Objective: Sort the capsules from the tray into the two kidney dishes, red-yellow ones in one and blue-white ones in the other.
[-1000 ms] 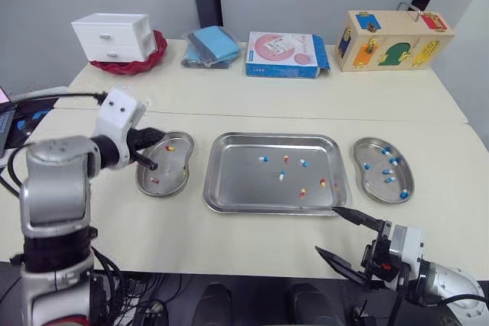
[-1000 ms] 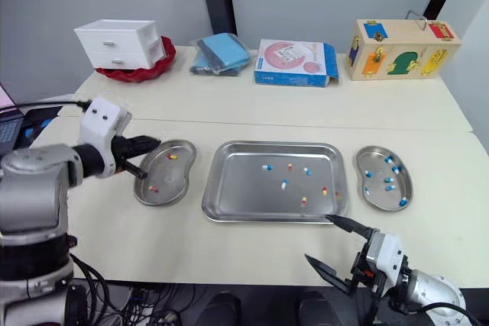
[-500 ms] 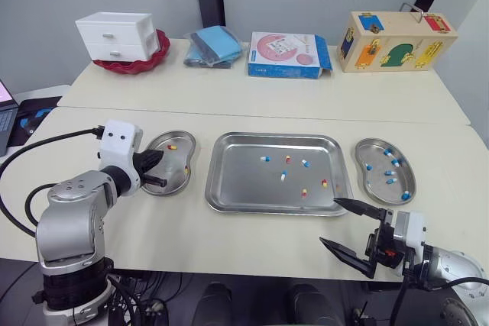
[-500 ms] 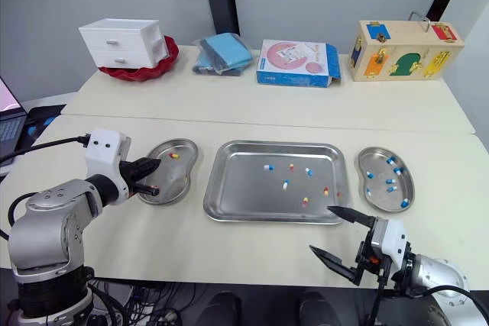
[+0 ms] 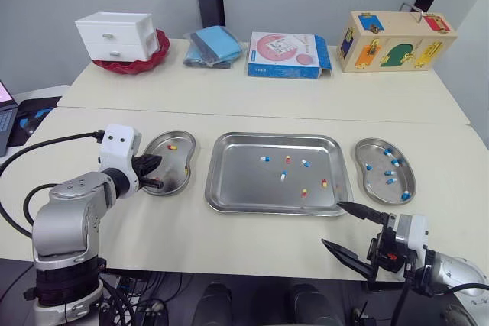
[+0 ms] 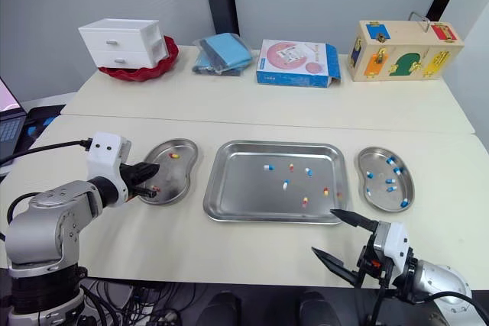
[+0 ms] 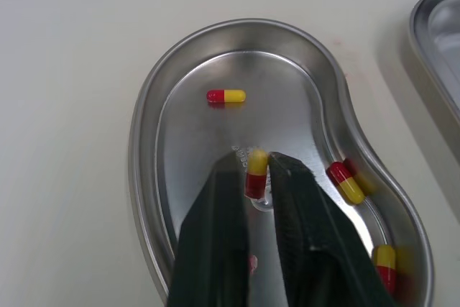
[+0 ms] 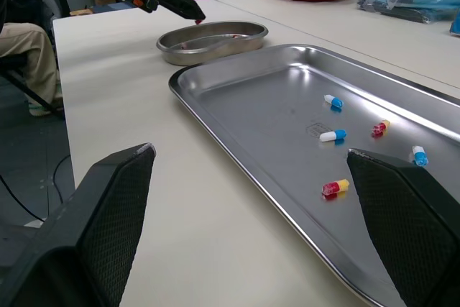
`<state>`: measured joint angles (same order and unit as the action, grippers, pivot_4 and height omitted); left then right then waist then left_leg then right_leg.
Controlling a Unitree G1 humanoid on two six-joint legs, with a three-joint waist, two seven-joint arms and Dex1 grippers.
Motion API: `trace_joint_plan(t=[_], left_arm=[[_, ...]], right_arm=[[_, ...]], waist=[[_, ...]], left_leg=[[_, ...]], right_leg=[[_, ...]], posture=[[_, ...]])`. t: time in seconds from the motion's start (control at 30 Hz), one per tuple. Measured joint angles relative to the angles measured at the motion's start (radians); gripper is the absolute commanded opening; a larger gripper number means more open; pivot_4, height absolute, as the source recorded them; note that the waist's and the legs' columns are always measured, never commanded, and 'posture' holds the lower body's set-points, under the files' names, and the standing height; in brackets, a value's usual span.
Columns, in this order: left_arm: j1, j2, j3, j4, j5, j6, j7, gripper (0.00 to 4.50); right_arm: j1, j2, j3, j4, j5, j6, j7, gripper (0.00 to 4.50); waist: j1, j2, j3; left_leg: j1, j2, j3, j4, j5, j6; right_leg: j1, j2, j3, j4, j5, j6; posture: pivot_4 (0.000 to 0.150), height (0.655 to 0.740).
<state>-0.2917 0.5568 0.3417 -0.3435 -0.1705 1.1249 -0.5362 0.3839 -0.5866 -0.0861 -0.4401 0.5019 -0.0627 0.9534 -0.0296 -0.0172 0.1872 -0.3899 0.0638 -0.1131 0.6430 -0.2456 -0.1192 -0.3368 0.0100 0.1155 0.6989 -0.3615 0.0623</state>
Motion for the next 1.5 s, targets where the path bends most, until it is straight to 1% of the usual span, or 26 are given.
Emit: trace_joint_plan(t=[0.1, 0.13, 0.23, 0.33, 0.37, 0.6, 0.7, 0.83, 0.9, 0.97, 1.07, 1.13, 1.2, 1.37, 1.5], left_arm=[[-0.002, 0.01, -0.003, 0.021, -0.012, -0.007, 0.005, 2.24], [-0.002, 0.012, -0.003, 0.024, -0.015, -0.011, 0.006, 2.63], [-0.003, 0.023, -0.003, 0.036, -0.03, -0.021, 0.015, 3.38], [-0.005, 0.033, -0.003, 0.041, -0.038, -0.028, 0.024, 4.36], [-0.005, 0.034, -0.003, 0.041, -0.042, -0.032, 0.025, 4.47], [-0.005, 0.039, -0.004, 0.049, -0.069, -0.067, 0.025, 4.47], [0.009, 0.053, -0.004, 0.064, -0.096, -0.134, -0.013, 4.47], [0.078, 0.136, 0.029, 0.066, -0.148, -0.246, -0.128, 4.47], [0.141, 0.222, 0.048, 0.088, -0.151, -0.3, -0.189, 4.47], [0.202, 0.284, 0.099, 0.133, -0.152, -0.365, -0.247, 4.47], [0.291, 0.384, 0.167, 0.236, -0.158, -0.443, -0.356, 4.47], [0.341, 0.444, 0.204, 0.33, -0.155, -0.502, -0.424, 4.47], [0.381, 0.484, 0.226, 0.415, -0.137, -0.563, -0.466, 4.47], [0.444, 0.496, 0.245, 0.514, -0.117, -0.672, -0.515, 4.47], [0.465, 0.496, 0.257, 0.527, -0.115, -0.72, -0.524, 4.47]], right_arm=[[-0.002, 0.007, 0.0, 0.001, -0.008, 0.0, 0.0, 4.5], [-0.002, 0.007, 0.0, 0.002, -0.008, 0.0, 0.0, 4.5], [-0.003, 0.014, 0.0, 0.004, -0.009, -0.001, 0.0, 4.5], [-0.003, 0.018, 0.0, 0.006, -0.009, -0.005, 0.0, 4.5], [-0.003, 0.018, 0.0, 0.006, -0.009, -0.007, 0.0, 4.5], [0.013, 0.01, -0.012, 0.005, -0.012, 0.032, -0.039, 4.5], [0.031, -0.04, -0.033, -0.011, -0.01, 0.084, -0.047, 4.5], [0.081, -0.147, -0.14, -0.069, 0.032, 0.198, -0.044, 4.5], [0.12, -0.212, -0.226, -0.072, 0.052, 0.265, -0.029, 4.5], [0.148, -0.252, -0.315, -0.052, 0.066, 0.317, -0.014, 4.5], [0.152, -0.3, -0.433, 0.005, 0.072, 0.384, 0.005, 4.5], [0.14, -0.333, -0.489, 0.053, 0.072, 0.424, 0.017, 4.5], [0.123, -0.36, -0.518, 0.102, 0.068, 0.45, 0.032, 4.5], [0.066, -0.399, -0.523, 0.221, 0.041, 0.483, 0.069, 4.5], [0.004, -0.409, -0.523, 0.281, 0.027, 0.485, 0.091, 4.5]], waist=[[0.0, 0.0, 0.0], [0.0, 0.0, 0.0], [0.0, 0.0, 0.0], [0.0, 0.0, 0.0], [0.0, 0.0, 0.0], [0.0, 0.0, 0.0], [0.0, 0.0, 0.0], [-0.002, 0.0, 0.0], [-0.004, 0.0, 0.001], [-0.004, 0.0, 0.001], [-0.004, -0.001, 0.001], [-0.005, -0.001, 0.001], [-0.007, -0.001, 0.001], [-0.006, -0.002, 0.001], [-0.006, -0.002, 0.002]], left_leg=[[0.0, 0.0, 0.0, 0.0, 0.0, 0.0], [0.0, 0.0, 0.0, 0.0, 0.0, 0.0], [0.0, 0.0, 0.0, 0.0, 0.0, 0.0], [0.0, 0.0, 0.0, 0.0, 0.0, 0.0], [0.0, 0.0, 0.0, 0.0, 0.0, 0.0], [0.0, 0.0, 0.0, 0.0, 0.0, 0.0], [0.0, 0.0, 0.0, -0.001, 0.0, 0.0], [0.0, 0.0, 0.002, -0.003, 0.0, 0.0], [0.0, 0.0, 0.002, -0.004, 0.0, 0.0], [0.001, 0.0, 0.003, -0.004, 0.0, 0.0], [0.001, 0.0, 0.005, -0.005, 0.0, 0.0], [0.002, 0.0, 0.006, -0.007, 0.0, 0.0], [0.002, 0.0, 0.007, -0.009, 0.0, 0.0], [0.001, 0.0, 0.009, -0.013, 0.0, 0.0], [0.0, 0.001, 0.009, -0.014, 0.0, 0.0]], right_leg=[[0.0, 0.0, 0.0, 0.0, 0.0, 0.0], [0.0, 0.0, 0.0, 0.0, 0.0, 0.0], [0.0, 0.0, 0.0, 0.0, 0.0, 0.0], [0.0, 0.0, 0.0, 0.0, 0.0, 0.0], [0.0, 0.0, 0.0, 0.0, 0.0, 0.0], [0.0, 0.0, 0.0, 0.0, 0.0, 0.0], [0.0, 0.0, 0.0, -0.001, 0.0, 0.0], [-0.001, 0.0, 0.002, -0.002, 0.0, 0.0], [-0.001, 0.0, 0.002, -0.002, 0.0, 0.0], [-0.001, 0.0, 0.003, -0.003, 0.0, 0.0], [-0.002, 0.0, 0.004, -0.003, 0.0, 0.0], [-0.003, 0.0, 0.005, -0.004, 0.0, 0.0], [-0.005, 0.0, 0.006, -0.004, 0.0, 0.0], [-0.006, -0.001, 0.006, -0.007, 0.0, 0.0], [-0.007, -0.001, 0.006, -0.009, 0.0, 0.0]], posture=[[0.15, 0.74], [0.15, 0.74], [0.15, 0.74], [0.15, 0.74], [0.15, 0.74], [0.15, 0.74], [0.15, 0.74], [0.15, 0.74], [0.15, 0.74], [0.15, 0.74], [0.15, 0.74], [0.15, 0.74], [0.15, 0.74], [0.15, 0.74], [0.15, 0.74]])
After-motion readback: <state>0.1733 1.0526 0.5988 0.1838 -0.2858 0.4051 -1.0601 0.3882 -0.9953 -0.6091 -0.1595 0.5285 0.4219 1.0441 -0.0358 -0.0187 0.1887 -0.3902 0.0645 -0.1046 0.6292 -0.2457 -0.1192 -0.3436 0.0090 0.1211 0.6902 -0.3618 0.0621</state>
